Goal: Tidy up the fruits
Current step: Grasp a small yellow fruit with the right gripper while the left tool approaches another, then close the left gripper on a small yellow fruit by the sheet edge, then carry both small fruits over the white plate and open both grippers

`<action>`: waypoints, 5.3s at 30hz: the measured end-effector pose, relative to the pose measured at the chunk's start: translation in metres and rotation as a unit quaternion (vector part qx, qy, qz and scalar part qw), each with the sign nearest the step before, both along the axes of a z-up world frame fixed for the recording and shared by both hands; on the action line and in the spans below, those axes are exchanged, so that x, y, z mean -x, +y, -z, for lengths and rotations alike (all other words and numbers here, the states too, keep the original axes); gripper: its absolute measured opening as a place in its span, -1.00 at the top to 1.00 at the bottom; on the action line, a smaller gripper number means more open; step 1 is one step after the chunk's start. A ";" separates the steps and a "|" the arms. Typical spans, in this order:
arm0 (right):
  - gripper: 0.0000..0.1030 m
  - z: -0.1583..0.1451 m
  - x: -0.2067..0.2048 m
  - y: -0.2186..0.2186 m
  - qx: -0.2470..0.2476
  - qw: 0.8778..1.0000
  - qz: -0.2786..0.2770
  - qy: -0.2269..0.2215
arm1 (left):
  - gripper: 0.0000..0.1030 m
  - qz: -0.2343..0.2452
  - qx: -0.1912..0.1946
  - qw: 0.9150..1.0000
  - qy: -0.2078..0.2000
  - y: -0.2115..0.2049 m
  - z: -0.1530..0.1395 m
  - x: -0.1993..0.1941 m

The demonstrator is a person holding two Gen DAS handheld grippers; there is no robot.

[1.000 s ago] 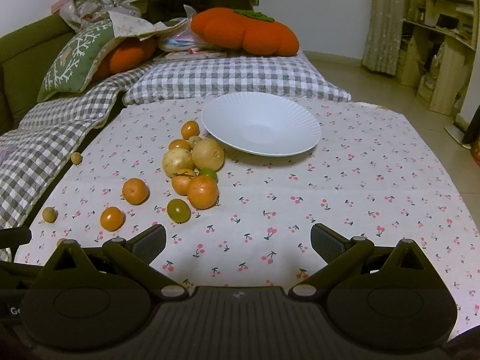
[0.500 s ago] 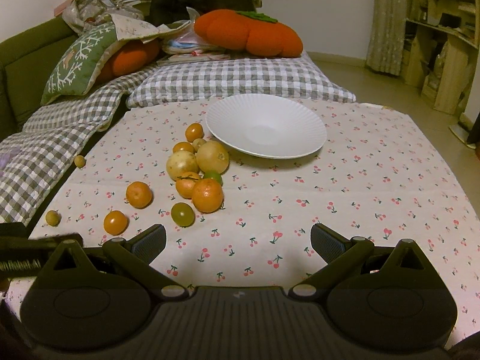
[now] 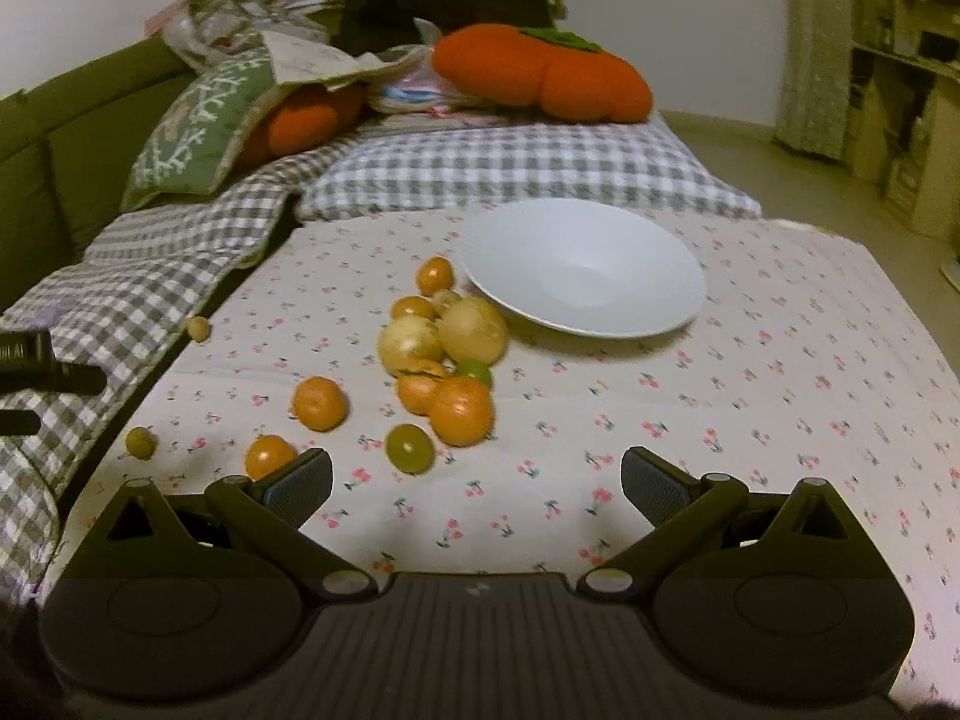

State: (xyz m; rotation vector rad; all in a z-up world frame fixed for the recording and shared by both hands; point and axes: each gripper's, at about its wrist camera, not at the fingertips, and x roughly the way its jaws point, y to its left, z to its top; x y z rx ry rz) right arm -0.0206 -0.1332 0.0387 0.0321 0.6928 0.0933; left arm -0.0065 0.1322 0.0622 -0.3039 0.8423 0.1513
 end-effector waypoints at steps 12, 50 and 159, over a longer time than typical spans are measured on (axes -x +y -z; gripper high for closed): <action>-0.81 0.003 -0.030 0.050 0.029 0.995 -0.091 0.002 | -0.34 -0.017 -0.026 0.998 0.060 0.009 0.042 -0.024; 0.54 0.056 -0.018 0.130 0.004 0.957 -0.289 0.002 | 1.00 0.002 0.023 0.998 0.052 0.012 0.063 -0.052; 0.45 0.032 -0.178 -0.130 -0.160 0.981 0.016 0.112 | 0.65 0.338 -0.030 0.939 -0.050 -0.228 0.050 -0.177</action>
